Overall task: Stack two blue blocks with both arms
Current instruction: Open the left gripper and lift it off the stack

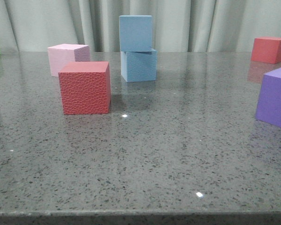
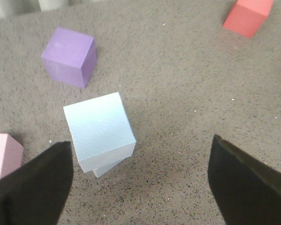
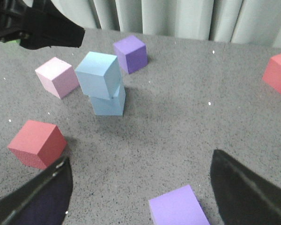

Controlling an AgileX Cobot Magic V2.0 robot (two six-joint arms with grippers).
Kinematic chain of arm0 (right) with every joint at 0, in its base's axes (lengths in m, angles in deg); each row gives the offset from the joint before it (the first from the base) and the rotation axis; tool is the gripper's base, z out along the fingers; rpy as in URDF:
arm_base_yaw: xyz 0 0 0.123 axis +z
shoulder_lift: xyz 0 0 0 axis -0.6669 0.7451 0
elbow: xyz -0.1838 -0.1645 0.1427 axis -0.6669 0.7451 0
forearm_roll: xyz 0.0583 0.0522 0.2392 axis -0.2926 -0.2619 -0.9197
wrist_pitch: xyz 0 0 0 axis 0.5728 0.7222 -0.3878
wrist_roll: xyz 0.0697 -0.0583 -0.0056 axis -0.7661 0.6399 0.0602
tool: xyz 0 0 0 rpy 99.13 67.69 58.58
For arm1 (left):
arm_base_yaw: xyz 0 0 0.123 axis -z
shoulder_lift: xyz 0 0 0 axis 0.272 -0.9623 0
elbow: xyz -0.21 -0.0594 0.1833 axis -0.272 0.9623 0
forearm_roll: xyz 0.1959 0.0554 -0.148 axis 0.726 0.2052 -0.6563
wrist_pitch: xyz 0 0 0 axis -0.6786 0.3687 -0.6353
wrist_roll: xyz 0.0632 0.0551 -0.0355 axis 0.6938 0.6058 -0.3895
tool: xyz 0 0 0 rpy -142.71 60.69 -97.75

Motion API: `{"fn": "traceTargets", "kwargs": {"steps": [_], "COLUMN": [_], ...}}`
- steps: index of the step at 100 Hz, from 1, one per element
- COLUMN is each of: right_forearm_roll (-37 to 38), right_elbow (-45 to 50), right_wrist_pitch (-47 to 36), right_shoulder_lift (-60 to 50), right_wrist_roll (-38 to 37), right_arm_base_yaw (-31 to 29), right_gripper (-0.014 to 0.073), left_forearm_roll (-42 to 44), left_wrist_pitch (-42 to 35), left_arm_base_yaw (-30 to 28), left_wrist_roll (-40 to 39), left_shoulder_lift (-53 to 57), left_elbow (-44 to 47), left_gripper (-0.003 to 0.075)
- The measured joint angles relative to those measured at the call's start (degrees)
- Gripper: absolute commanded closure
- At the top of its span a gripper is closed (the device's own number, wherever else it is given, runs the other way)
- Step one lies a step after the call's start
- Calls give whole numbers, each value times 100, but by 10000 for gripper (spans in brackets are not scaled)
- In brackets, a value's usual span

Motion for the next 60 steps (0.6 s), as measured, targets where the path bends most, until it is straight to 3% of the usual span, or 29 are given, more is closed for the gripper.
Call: {"fn": "traceTargets", "kwargs": {"steps": [26,60], "right_forearm_roll": [18,54], "right_elbow": [1058,1862], "right_wrist_pitch": [-639,-960], "right_shoulder_lift": [-913,-1839], "right_wrist_roll": [0,0], "right_arm_base_yaw": [0,0], "right_gripper": [-6,-5], "left_forearm_roll": [436,531], "left_wrist_pitch": [-36,-763], "left_arm_base_yaw": [269,291], "left_wrist_roll": [9,9], "left_shoulder_lift": [780,2783], "left_elbow": [856,3444], "left_gripper": [334,477]}}
